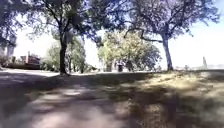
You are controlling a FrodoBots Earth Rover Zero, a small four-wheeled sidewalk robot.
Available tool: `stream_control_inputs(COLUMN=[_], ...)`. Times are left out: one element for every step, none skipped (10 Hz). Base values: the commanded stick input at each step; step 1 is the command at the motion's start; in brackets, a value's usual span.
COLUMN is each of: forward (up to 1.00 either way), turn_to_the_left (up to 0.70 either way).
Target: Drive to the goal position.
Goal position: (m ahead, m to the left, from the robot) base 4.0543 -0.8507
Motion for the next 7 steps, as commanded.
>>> stream_control_inputs(forward=[0.85, 0.85, 0.85, 0.85, 0.85, 0.85, 0.85], turn_to_the_left=[-0.34, -0.34, -0.34, -0.34, -0.34, -0.34, -0.34])
